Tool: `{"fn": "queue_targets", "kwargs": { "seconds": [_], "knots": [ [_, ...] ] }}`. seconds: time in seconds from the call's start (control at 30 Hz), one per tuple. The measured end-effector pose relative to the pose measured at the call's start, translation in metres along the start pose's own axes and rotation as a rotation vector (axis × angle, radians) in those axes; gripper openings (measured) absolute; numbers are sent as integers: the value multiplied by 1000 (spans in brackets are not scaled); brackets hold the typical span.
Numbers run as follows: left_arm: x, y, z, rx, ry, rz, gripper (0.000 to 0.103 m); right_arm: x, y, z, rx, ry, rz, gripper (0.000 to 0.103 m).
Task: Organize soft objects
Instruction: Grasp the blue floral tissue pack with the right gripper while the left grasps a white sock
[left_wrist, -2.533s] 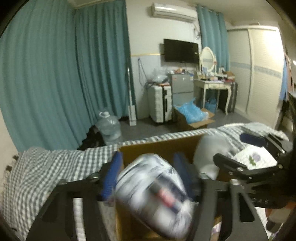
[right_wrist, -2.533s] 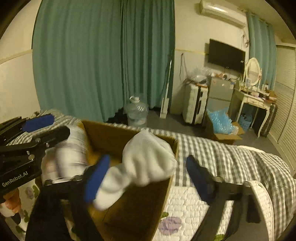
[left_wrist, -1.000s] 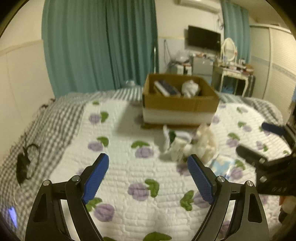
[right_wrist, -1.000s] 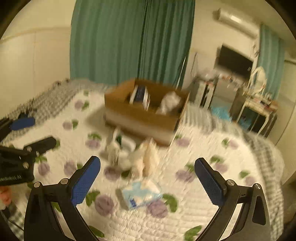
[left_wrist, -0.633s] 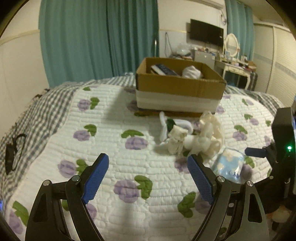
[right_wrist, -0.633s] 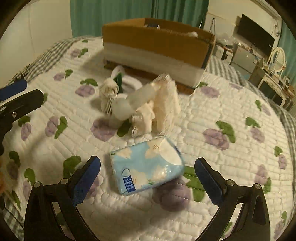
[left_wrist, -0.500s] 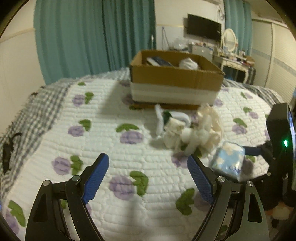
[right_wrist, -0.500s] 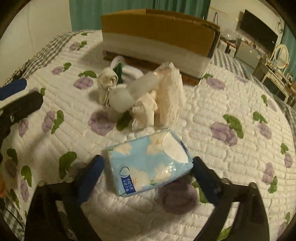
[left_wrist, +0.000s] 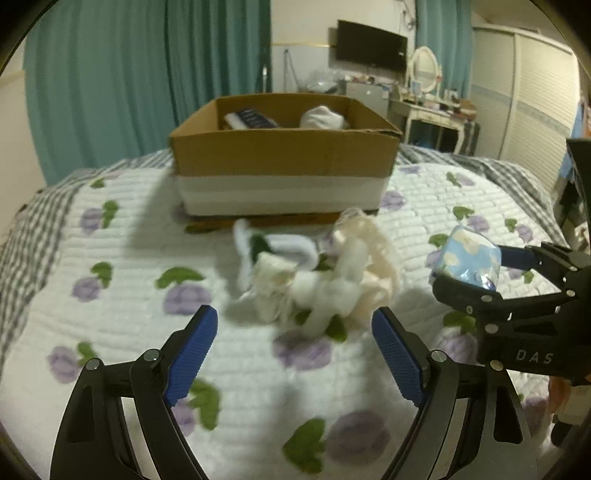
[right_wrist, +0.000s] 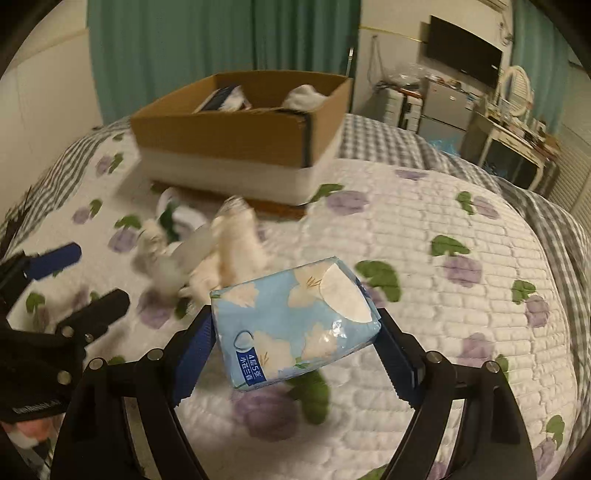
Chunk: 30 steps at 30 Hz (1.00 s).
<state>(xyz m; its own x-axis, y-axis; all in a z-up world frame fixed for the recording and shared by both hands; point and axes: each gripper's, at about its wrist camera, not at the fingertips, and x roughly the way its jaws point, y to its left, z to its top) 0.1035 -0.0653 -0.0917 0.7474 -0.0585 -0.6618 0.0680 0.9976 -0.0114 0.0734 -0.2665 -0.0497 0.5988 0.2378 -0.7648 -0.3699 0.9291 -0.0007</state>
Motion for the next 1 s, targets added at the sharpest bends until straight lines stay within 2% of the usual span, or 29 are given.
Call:
{"fn": "queue_targets", "kwargs": {
  "seconds": [0.07,0.13,0.2,0.3,0.43,0.47,0.5,0.67,1.0],
  "knots": [
    [6,-4,1,10,-4,-8,85,2,-6,2,12,2,-4,83],
    [13,-7,2,7,-9,-7,80,6,-9,4,15,6,-11,83],
    [21,-8,3,6,1,-14,67,10,-11,4,13,9,-25,83],
    [31,-9,2,2,16,-33,53,16,-15,3,24,16,-15,83],
    [40,-11,1,4,30,-87,52,21,-18,2,35,21,-16,83],
    [42,-12,1,6,35,-92,45,22,-19,1,39,22,-16,83],
    [44,-12,0,8,40,-103,33,22,-20,1,44,21,-16,83],
    [33,-11,-1,3,27,-117,33,18,-25,-1,65,8,-31,83],
    [-25,6,-4,-30,-24,-126,33,-16,-35,-8,146,-66,-38,83]
  ]
}}
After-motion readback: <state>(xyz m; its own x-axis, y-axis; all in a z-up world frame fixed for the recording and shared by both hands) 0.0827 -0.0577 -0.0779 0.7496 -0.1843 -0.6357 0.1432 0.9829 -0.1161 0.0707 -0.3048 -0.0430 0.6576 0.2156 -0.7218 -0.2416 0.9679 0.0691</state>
